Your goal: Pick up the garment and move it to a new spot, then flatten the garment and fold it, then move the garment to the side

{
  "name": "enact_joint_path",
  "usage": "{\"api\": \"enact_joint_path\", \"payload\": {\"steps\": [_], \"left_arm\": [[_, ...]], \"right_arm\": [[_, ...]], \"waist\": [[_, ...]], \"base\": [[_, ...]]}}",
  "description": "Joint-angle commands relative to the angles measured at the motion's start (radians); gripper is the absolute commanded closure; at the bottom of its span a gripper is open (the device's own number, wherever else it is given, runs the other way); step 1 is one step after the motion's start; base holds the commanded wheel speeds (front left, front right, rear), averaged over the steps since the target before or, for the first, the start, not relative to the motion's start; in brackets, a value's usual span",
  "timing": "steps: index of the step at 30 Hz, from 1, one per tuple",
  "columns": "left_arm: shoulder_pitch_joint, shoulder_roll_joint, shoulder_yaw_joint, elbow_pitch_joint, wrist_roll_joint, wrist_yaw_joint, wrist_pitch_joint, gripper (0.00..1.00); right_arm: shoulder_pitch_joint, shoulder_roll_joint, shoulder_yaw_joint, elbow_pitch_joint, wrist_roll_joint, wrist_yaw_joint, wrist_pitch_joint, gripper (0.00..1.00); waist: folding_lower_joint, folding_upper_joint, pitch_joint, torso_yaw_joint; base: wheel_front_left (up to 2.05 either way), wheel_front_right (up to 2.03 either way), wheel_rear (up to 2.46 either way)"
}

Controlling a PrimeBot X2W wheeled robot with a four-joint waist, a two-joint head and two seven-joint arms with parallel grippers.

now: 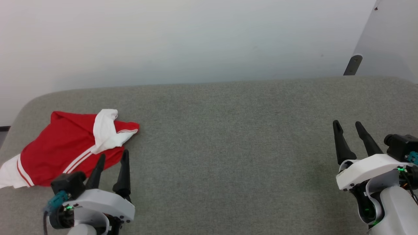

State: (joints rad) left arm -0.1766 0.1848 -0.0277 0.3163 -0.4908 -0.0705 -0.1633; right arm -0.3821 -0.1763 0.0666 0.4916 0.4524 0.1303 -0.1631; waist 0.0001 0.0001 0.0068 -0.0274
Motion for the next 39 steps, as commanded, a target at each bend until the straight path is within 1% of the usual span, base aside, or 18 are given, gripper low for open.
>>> {"api": "enact_joint_path", "payload": {"steps": [1,10,19,22,27,34,39], "left_arm": [[-0.018,0.006,-0.001,0.0,0.025,-0.003,-0.009,0.0],[-0.024,0.006,0.007,0.03,0.098,-0.01,-0.03,0.0],[-0.027,0.008,0.012,0.045,0.176,-0.017,-0.051,0.0],[-0.027,0.007,0.014,0.063,0.191,-0.02,-0.056,0.0],[-0.034,-0.011,0.035,0.091,0.175,-0.034,-0.066,0.0],[-0.044,0.0,0.035,0.114,0.221,-0.044,-0.08,0.0],[-0.047,-0.003,0.039,0.127,0.246,-0.045,-0.089,0.0]], "right_arm": [[-0.025,-0.009,0.001,-0.001,-0.027,0.0,-0.009,0.0],[-0.034,-0.022,0.004,0.018,-0.121,0.001,-0.031,0.0],[-0.051,-0.021,0.005,0.045,-0.194,0.001,-0.05,0.0],[-0.052,-0.022,0.005,0.053,-0.213,0.0,-0.057,0.0],[-0.047,-0.019,-0.012,0.059,-0.235,0.0,-0.067,0.0],[-0.032,-0.013,-0.04,0.056,-0.267,0.001,-0.079,0.0],[-0.021,-0.009,-0.049,0.056,-0.302,0.001,-0.088,0.0]], "waist": [[-0.0001,-0.0001,-0.001,0.0],[-0.0001,-0.0001,-0.004,-0.003],[-0.0001,-0.0001,-0.01,-0.007],[-0.0001,-0.0001,-0.011,-0.009],[-0.0001,-0.0001,-0.012,-0.01],[-0.0001,-0.0001,-0.011,-0.013],[-0.0001,-0.0001,-0.012,-0.015]], "base": [[0.0,0.0,0.0],[0.0,0.0,0.0],[0.0,0.0,0.0],[0.0,0.0,0.0],[0.0,0.0,0.0],[0.0,0.0,0.0],[0.0,0.0,0.0]]}}
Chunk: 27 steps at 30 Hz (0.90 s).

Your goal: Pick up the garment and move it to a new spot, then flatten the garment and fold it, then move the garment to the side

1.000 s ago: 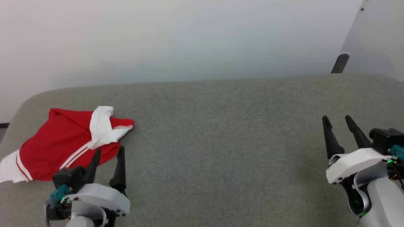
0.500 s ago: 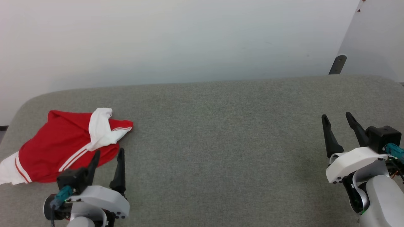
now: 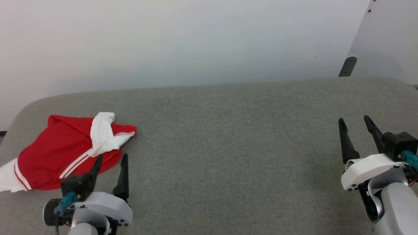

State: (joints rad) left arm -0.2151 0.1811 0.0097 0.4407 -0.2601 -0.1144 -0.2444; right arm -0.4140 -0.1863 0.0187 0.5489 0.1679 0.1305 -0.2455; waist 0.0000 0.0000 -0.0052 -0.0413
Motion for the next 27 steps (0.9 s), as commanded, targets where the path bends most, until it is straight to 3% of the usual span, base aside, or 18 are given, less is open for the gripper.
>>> {"api": "enact_joint_path", "payload": {"steps": [1,9,18,27], "left_arm": [[-0.008,0.0,0.001,0.006,0.02,-0.003,-0.009,0.0],[-0.015,-0.005,-0.001,0.029,0.031,-0.009,-0.023,0.0],[-0.021,-0.006,-0.01,0.042,0.005,-0.015,-0.02,0.0],[0.008,-0.011,0.007,0.038,-0.039,-0.015,-0.02,0.0]], "right_arm": [[0.012,0.002,-0.002,-0.001,-0.024,0.0,-0.008,0.0],[0.006,0.006,-0.032,-0.006,-0.067,0.0,-0.021,0.0],[0.026,0.022,-0.058,-0.016,-0.039,0.0,-0.021,0.0],[0.05,0.037,-0.016,-0.025,-0.006,0.0,-0.021,0.0]], "waist": [[0.0,0.0,0.0,-0.001],[0.0,0.0,-0.002,0.0],[0.0,0.0,-0.002,0.016],[0.0,0.0,0.001,0.099]], "base": [[0.0,0.0,0.0],[0.0,0.0,0.0],[0.0,0.0,0.0],[0.0,0.0,0.0]]}}
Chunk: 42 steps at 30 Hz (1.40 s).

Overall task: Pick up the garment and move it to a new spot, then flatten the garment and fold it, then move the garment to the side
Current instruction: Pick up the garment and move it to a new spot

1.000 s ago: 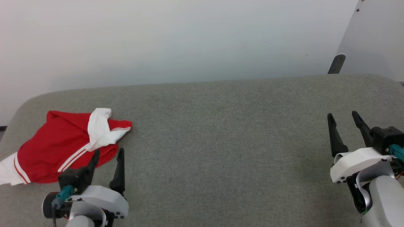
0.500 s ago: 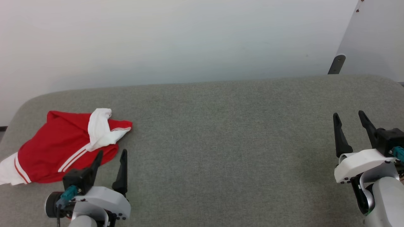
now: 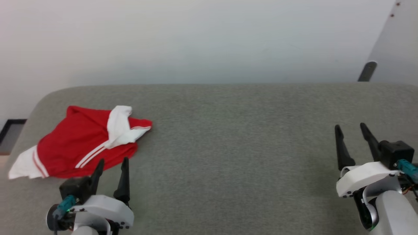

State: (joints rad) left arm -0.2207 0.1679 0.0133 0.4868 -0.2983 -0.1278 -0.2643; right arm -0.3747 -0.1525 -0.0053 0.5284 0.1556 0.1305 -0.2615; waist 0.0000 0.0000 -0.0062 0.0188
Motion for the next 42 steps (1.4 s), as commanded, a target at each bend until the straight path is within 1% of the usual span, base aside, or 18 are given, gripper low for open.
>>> {"api": "enact_joint_path", "payload": {"steps": [1,7,14,23,30,34,39,42], "left_arm": [[0.014,0.002,0.004,-0.008,-0.001,-0.002,0.0,0.0],[0.054,-0.015,0.029,-0.043,0.016,0.018,0.0,0.0],[0.108,-0.049,0.064,-0.103,0.028,0.045,0.0,0.0],[0.133,-0.078,0.08,-0.125,0.04,0.053,0.0,0.0],[0.184,-0.097,0.158,-0.208,0.017,0.082,0.0,0.0],[0.212,-0.11,0.184,-0.246,0.006,0.093,0.0,0.0],[0.228,-0.115,0.186,-0.272,0.002,0.095,0.0,0.0],[0.214,-0.115,0.17,-0.265,0.015,0.085,0.0,0.0]], "right_arm": [[0.011,0.003,0.008,-0.004,0.006,0.0,-0.005,0.0],[0.028,0.017,0.047,-0.009,0.015,0.0,-0.005,0.0],[0.028,0.031,0.097,-0.01,0.029,0.0,-0.005,0.0],[0.026,0.054,0.155,-0.011,0.061,0.0,-0.005,0.0],[-0.058,0.074,0.275,0.034,0.084,0.0,-0.005,0.0],[-0.1,0.081,0.331,0.06,0.11,0.0,-0.005,0.0],[-0.12,0.084,0.362,0.073,0.127,0.0,-0.005,0.0],[-0.115,0.077,0.36,0.068,0.135,0.0,-0.005,0.0]], "waist": [[0.0,0.0,0.002,0.039],[0.0,0.0,0.01,0.146],[0.0,0.0,0.023,0.293],[0.0,0.0,0.028,0.492],[0.0,0.0,0.07,0.521],[0.0,0.0,0.087,0.528],[0.0,0.0,0.099,0.529],[0.0,0.0,0.101,0.526]], "base": [[0.0,0.0,0.0],[0.0,0.0,0.0],[0.0,0.0,0.0],[0.0,0.0,0.0],[0.0,0.0,0.0],[0.0,0.0,0.0],[0.0,0.0,0.0],[0.0,0.0,0.0]]}}
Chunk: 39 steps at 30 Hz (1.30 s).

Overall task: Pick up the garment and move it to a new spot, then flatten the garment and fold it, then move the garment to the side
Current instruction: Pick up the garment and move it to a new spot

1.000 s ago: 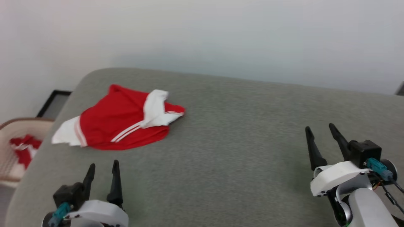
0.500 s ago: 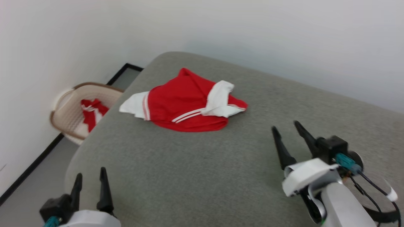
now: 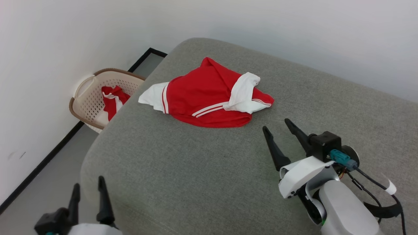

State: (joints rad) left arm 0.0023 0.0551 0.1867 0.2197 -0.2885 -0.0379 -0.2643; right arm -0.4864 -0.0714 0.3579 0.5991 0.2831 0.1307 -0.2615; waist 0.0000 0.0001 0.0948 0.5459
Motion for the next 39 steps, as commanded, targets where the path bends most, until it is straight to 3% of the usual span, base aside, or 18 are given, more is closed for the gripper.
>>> {"api": "enact_joint_path", "payload": {"steps": [1,7,16,24,28,31,35,39], "left_arm": [[-0.017,-0.003,-0.009,0.008,0.007,-0.009,0.0,0.0],[-0.097,0.029,-0.083,0.081,0.025,-0.06,0.003,0.0],[-0.342,0.175,-0.209,0.206,0.027,-0.092,0.051,0.0],[-0.575,0.371,-0.308,0.408,-0.071,-0.093,0.117,0.0],[-0.648,0.445,-0.37,0.528,-0.17,-0.093,0.21,0.0],[-0.678,0.488,-0.401,0.616,-0.287,-0.093,0.337,0.0],[-0.698,0.538,-0.451,0.679,-0.438,-0.093,0.549,0.0],[-0.71,0.588,-0.466,0.72,-0.488,-0.092,0.625,0.0]], "right_arm": [[0.003,-0.005,-0.009,-0.008,0.008,0.0,-0.005,0.0],[0.06,-0.004,-0.058,-0.055,-0.005,0.0,-0.005,0.0],[0.065,0.012,-0.043,-0.108,-0.02,0.0,-0.003,0.0],[0.055,0.019,-0.034,-0.144,-0.003,0.0,-0.003,0.0],[0.074,0.021,-0.031,-0.166,0.028,0.0,-0.003,0.0],[0.09,0.021,-0.025,-0.18,0.054,0.0,-0.003,0.0],[0.093,0.022,-0.034,-0.193,0.066,0.0,-0.003,0.0],[0.079,0.021,-0.035,-0.203,0.068,0.0,-0.003,0.0]], "waist": [[0.0,-0.0001,0.0,-0.003],[0.0,-0.0001,-0.018,-0.039],[0.0,-0.0001,0.035,-0.281],[0.0,-0.0001,0.099,-0.518],[0.0,-0.0001,0.111,-0.605],[0.0,-0.0001,0.114,-0.659],[0.0,-0.0001,0.121,-0.705],[0.0,-0.0001,0.135,-0.731]], "base": [[0.0,0.0,0.0],[0.0,0.0,0.0],[0.0,0.0,0.0],[0.0,0.0,0.0],[0.0,0.0,0.0],[0.0,0.0,0.0],[0.0,0.0,0.0],[0.0,0.0,0.0]]}}
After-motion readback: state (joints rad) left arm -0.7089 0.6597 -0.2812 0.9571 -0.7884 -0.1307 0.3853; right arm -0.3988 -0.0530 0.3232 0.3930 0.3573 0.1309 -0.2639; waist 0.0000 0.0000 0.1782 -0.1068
